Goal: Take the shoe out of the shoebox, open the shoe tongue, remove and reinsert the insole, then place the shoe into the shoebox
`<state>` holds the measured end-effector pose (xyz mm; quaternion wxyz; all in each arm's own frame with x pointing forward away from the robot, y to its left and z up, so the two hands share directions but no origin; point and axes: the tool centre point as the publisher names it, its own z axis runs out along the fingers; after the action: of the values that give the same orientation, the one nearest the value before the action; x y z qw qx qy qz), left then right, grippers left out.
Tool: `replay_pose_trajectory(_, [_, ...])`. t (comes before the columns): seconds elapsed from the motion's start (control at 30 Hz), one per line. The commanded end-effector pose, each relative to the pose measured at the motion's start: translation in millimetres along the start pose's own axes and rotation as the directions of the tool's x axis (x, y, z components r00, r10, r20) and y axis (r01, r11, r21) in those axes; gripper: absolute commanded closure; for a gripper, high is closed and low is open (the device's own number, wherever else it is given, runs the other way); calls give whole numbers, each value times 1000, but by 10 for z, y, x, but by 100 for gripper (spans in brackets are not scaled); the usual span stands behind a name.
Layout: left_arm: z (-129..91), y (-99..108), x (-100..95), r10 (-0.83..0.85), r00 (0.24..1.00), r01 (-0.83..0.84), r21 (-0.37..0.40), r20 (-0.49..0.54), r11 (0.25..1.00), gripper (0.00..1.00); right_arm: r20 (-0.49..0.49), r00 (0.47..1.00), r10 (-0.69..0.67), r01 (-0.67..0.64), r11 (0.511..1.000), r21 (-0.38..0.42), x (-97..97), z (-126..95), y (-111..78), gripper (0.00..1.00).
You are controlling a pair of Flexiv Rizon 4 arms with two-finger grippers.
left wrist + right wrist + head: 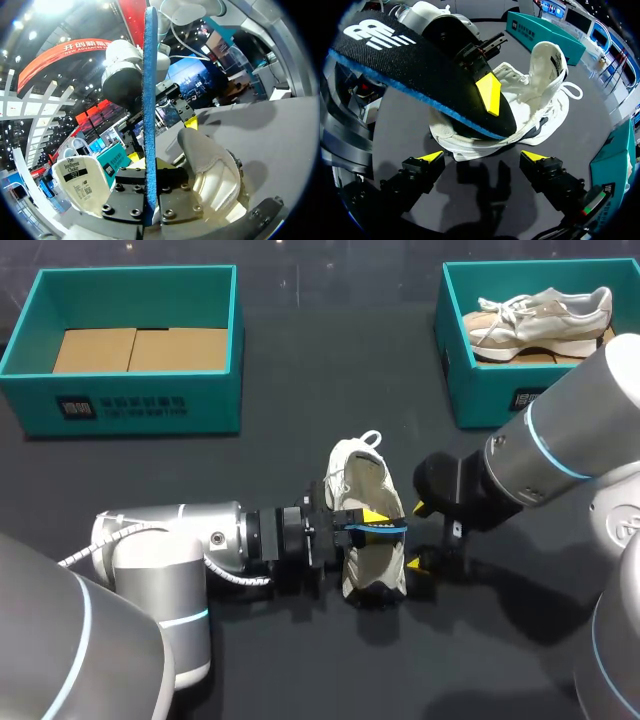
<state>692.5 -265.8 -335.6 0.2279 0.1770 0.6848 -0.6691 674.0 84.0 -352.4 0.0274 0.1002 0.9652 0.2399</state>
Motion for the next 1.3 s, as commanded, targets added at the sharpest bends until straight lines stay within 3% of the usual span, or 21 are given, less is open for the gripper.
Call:
replay_pose_trajectory(0.03, [43,113,-20,-3,1000,3,-9,0,1000,100,3,1000,0,0,1000,-1,16,-1,-10,0])
replay_pose_trajectory(0.27, [39,199,-29,-17,1000,17,-29,-6,999,100,3,1000,0,0,1000,-1,16,-1,-10,0])
replay_pose_trajectory(0.53, [14,32,-13,-27,1000,27,-2,-4,1000,100,3,1000,0,0,1000,-1,16,-1,-10,0])
replay_pose_trajectory(0.67, [6,-65,-19,-12,1000,12,9,-2,1000,70,3,1000,0,0,1000,-1,16,-1,-10,0])
replay_pose_trajectory(0.77, [5,-112,-26,6,1000,-6,6,0,1000,62,3,1000,0,0,1000,-1,16,-1,-10,0])
replay_pose_trajectory(1.03, [3,-298,-38,58,998,-58,5,10,998,62,3,1000,0,0,1000,-1,16,-1,-10,0])
replay_pose_trajectory(1.3, [-20,-453,-62,106,994,-105,-49,11,993,66,3,1000,0,0,1000,-1,16,-1,-10,0])
